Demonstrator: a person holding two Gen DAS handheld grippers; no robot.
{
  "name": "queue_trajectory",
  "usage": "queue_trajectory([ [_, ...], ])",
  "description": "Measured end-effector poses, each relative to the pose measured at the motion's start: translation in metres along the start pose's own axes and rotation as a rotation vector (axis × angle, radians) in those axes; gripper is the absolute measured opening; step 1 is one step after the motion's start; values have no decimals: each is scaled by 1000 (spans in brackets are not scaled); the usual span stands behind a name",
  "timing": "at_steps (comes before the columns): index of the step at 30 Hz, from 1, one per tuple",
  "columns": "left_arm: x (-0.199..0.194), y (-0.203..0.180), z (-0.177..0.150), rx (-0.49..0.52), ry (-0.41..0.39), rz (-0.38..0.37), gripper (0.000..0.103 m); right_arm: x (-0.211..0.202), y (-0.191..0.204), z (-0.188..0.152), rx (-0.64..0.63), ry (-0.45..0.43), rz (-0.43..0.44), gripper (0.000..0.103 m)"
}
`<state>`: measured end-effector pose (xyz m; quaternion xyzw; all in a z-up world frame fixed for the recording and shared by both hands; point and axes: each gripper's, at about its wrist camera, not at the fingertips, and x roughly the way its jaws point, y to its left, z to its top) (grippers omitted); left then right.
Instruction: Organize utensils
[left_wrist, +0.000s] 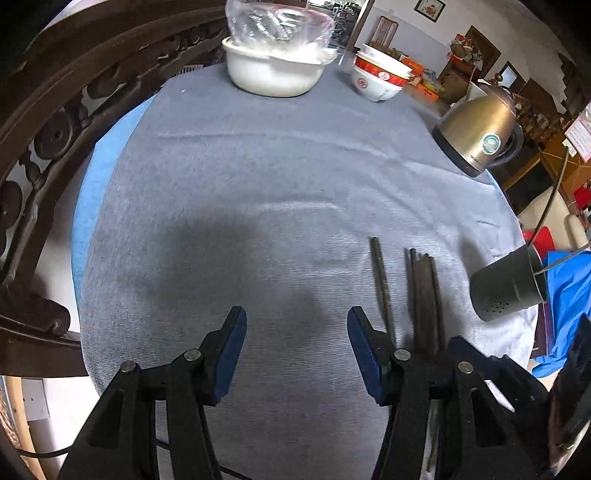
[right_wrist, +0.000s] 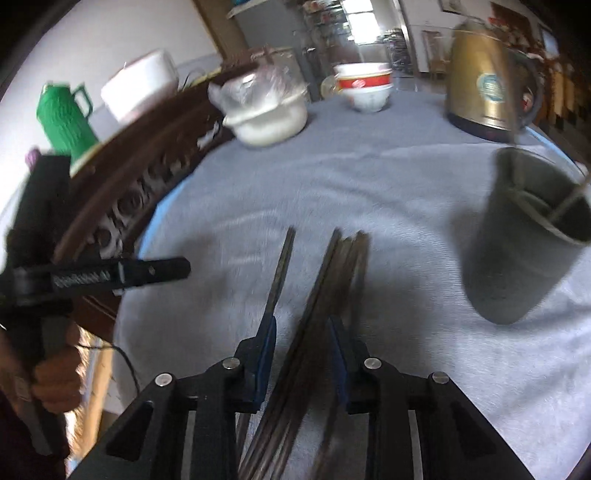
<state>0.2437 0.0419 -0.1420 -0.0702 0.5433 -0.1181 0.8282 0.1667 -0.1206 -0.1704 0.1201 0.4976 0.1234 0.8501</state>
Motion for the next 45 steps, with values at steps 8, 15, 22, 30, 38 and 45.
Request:
queue_trajectory([
  [8,1,-16,-4,30,-1,-8,58,-16,-16,-25,-60,-4,-185,24],
  [15,14,-63,-10,135,17,0,58,-54,-53,-29,57,-70,-163,24],
  [22,36,-106,-7,223,12,101,62,-70,-71,-34,135,-105,-122,24],
  [30,54,-96,-16,257,37,200,67,-67,-82,-38,178,-97,-78,24],
  [38,41,-75,-9,215,40,120,67,-53,-77,-32,178,-82,-61,24],
  [45,47,-101,-14,325,22,97,67,-49,-79,-34,209,-73,-54,24],
])
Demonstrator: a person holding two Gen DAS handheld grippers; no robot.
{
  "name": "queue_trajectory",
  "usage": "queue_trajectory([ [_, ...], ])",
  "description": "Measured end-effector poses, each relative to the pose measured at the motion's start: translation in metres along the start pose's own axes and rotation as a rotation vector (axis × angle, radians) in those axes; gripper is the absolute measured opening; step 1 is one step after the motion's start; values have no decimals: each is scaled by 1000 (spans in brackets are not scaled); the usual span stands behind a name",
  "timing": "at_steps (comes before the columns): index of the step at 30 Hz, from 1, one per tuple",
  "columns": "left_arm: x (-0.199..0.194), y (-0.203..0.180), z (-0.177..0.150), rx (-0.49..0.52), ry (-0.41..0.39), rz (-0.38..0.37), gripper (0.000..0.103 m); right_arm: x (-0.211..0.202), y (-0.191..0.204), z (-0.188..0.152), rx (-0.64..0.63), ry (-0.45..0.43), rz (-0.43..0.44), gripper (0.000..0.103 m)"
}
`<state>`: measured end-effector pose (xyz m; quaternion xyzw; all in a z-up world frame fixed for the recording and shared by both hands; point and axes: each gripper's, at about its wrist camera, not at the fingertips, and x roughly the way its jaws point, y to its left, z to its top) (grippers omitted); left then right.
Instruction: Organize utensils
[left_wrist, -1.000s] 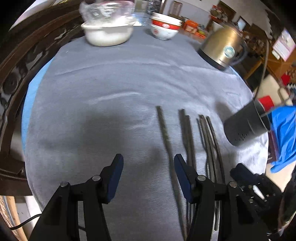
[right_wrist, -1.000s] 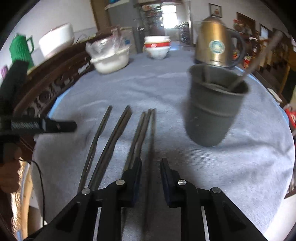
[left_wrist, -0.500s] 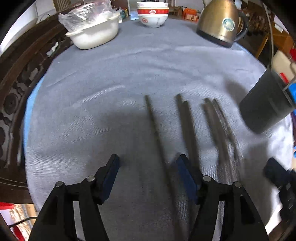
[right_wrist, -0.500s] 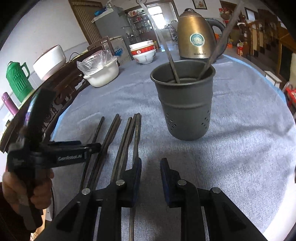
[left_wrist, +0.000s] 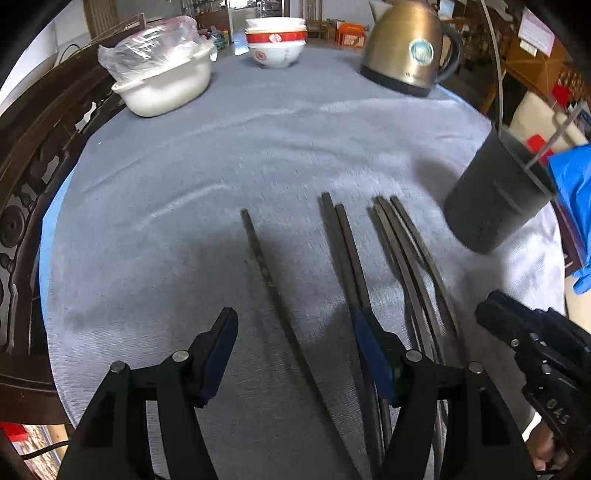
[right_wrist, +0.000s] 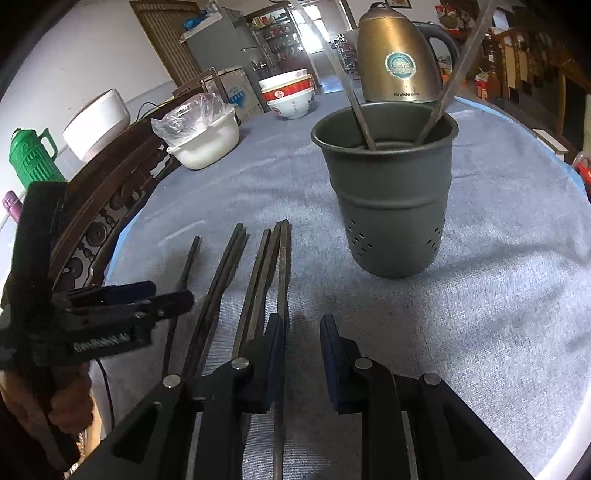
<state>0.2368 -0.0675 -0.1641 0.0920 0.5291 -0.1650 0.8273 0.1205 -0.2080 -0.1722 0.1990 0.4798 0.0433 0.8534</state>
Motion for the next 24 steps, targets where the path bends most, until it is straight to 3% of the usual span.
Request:
queue_trajectory([
  [7,3,10,-4,-34,17,-28,70,6,-4,-2,27,26,-2,24],
  [13,-1,27,-27,-53,47,-30,70,12,-6,-5,45,41,5,24],
  [18,-23,14,-33,-7,21,-89,70,14,-10,-8,71,43,16,24],
  [24,-12,1,-34,3,50,-83,70,13,-10,-11,58,33,17,24],
])
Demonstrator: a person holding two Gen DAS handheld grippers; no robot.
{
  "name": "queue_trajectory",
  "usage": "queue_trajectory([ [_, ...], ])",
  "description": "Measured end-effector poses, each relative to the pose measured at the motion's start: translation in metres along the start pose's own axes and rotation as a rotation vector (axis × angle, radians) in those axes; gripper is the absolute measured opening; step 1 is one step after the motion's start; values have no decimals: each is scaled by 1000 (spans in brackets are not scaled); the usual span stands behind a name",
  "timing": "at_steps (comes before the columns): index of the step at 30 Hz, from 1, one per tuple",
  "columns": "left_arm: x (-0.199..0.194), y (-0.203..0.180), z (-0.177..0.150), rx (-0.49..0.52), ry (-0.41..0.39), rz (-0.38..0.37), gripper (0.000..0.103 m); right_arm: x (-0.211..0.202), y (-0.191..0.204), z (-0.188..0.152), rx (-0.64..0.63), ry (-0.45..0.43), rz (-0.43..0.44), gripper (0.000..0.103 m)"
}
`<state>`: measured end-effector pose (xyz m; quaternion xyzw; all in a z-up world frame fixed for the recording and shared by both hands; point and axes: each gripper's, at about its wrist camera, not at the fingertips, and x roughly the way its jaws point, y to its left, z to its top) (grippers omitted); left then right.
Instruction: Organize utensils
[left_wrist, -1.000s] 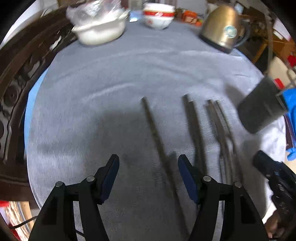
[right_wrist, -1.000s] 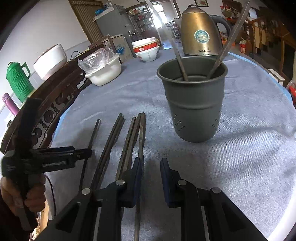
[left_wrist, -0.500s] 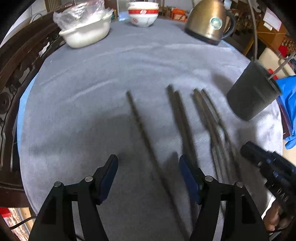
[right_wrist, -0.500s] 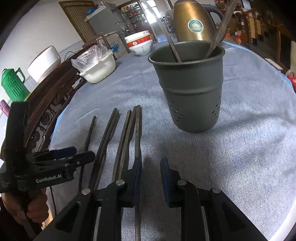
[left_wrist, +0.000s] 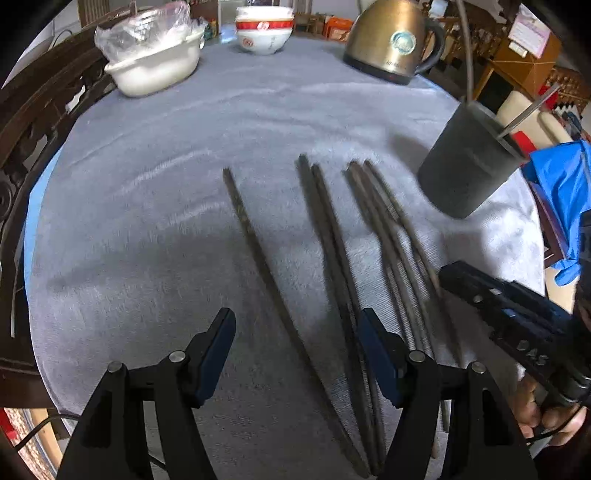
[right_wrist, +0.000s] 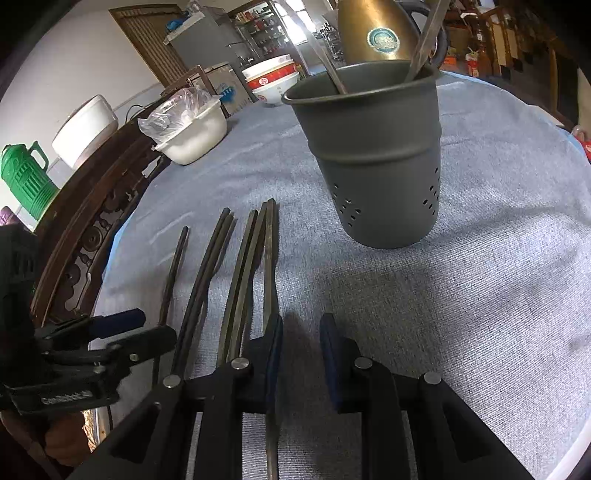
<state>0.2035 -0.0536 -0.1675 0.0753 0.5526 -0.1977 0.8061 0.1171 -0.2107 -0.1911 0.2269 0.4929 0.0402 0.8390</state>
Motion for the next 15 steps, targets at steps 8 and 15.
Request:
queue_trajectory([
  [8,3,5,-1,-20,-1,-11,72,0,-1,0,-3,-2,9,24],
  [15,-1,11,-12,-15,9,17,72,-1,-4,-1,5,-6,20,24],
])
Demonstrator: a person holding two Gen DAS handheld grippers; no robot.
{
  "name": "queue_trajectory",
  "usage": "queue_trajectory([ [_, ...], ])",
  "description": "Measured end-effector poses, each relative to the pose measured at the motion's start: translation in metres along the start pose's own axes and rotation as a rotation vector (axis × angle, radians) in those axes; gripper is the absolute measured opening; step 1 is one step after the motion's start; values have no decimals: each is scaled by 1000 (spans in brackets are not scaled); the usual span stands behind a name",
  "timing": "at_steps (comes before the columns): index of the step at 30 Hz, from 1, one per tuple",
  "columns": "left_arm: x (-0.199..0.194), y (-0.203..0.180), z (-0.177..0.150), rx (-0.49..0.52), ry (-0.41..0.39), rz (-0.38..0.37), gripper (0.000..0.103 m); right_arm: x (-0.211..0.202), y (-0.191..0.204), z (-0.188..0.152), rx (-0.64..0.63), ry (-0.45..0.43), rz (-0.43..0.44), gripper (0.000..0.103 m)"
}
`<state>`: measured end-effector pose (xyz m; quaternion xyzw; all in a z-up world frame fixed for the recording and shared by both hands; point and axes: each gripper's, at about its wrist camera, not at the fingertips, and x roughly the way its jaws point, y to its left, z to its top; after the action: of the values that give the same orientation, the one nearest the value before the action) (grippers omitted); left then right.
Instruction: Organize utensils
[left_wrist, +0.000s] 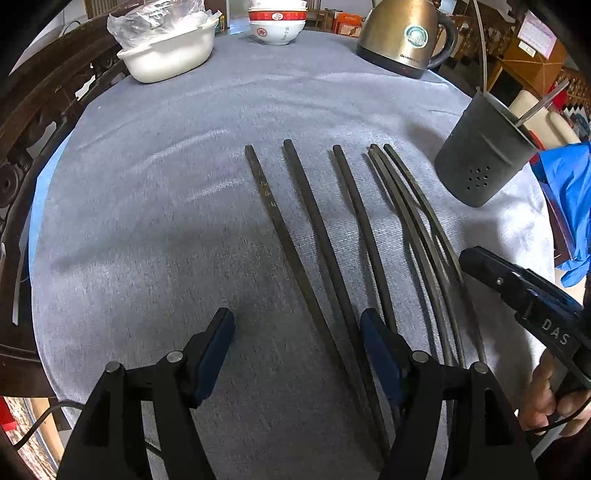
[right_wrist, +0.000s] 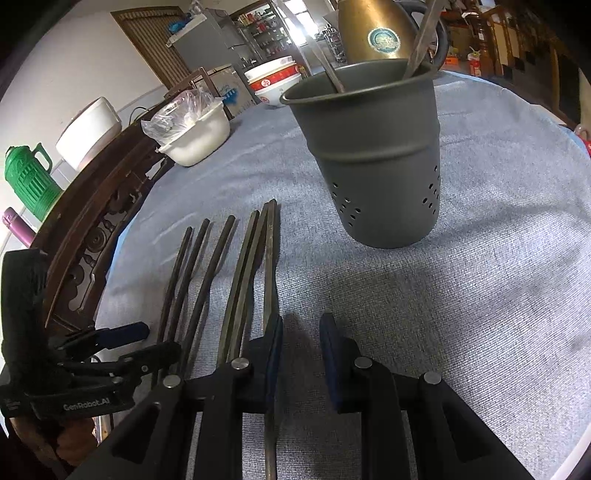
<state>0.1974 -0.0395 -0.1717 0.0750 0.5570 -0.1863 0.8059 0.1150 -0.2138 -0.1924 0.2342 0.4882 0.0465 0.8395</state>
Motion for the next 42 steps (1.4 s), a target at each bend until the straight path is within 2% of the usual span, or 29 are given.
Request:
queue_trajectory([
  [6,-11,9,-11,13,-6,-22,72,0,0,-1,-3,1,0,24],
  [14,-26,9,-44,111,-30,-39,72,0,2,1,-1,10,-14,24],
  [20,-34,23,-42,103,-32,-138,72,2,23,20,-66,-10,-33,24],
  [22,-36,33,-34,78,-41,-152,72,7,32,31,-91,-20,-49,24],
  [27,-43,44,-18,44,-62,-125,72,37,43,48,-128,43,-100,24],
  [31,-28,54,8,27,-21,-99,72,49,48,58,-142,55,-171,23],
  [32,-25,56,11,16,-10,-100,72,51,47,61,-139,66,-180,19],
  [34,-14,61,20,-12,7,-106,72,57,42,66,-114,99,-196,19],
  [38,-15,60,39,-16,-6,-116,71,63,42,73,-91,111,-209,18],
  [42,-7,65,61,-40,2,-90,71,71,48,81,-102,126,-243,18],
])
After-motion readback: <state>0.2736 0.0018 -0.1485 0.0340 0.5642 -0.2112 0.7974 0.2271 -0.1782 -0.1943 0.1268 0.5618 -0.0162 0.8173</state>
